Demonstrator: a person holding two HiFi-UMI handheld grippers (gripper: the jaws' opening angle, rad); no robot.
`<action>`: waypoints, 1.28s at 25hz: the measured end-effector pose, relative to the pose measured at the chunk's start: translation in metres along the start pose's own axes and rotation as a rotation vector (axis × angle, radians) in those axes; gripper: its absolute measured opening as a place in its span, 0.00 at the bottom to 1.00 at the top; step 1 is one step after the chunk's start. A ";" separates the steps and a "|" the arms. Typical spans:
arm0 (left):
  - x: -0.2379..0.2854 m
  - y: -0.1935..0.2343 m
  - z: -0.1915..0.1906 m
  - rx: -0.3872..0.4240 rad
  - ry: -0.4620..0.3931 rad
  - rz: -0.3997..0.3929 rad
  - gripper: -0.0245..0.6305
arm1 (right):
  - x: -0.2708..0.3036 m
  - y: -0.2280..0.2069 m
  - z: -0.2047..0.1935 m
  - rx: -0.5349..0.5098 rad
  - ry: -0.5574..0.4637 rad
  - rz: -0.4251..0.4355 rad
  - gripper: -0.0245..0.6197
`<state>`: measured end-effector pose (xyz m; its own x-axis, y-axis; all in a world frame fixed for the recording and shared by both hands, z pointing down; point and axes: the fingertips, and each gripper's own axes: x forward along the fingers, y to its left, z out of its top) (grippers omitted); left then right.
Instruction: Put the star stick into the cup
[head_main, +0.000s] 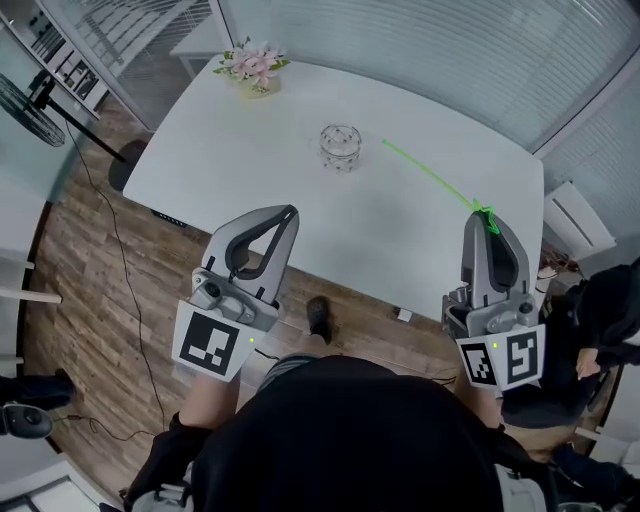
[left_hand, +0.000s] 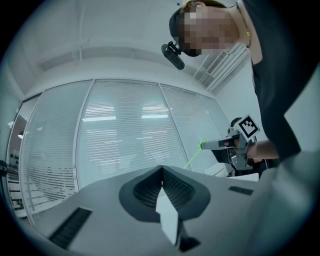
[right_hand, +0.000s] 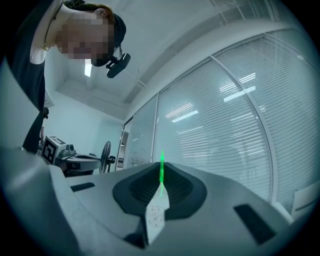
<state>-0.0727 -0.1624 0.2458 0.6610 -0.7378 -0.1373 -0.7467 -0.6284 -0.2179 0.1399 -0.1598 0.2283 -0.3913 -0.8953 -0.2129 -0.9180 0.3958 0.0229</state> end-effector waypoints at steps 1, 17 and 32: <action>0.005 0.007 -0.002 0.001 -0.002 -0.004 0.06 | 0.008 -0.001 -0.001 -0.002 -0.001 -0.003 0.07; 0.070 0.089 -0.031 0.007 0.018 -0.073 0.06 | 0.105 -0.018 -0.025 -0.026 0.023 -0.050 0.07; 0.091 0.081 -0.034 -0.016 0.012 -0.008 0.06 | 0.118 -0.035 -0.043 0.004 0.088 0.052 0.07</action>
<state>-0.0757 -0.2886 0.2489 0.6661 -0.7355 -0.1235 -0.7425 -0.6382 -0.2035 0.1229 -0.2880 0.2447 -0.4427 -0.8879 -0.1249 -0.8961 0.4429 0.0274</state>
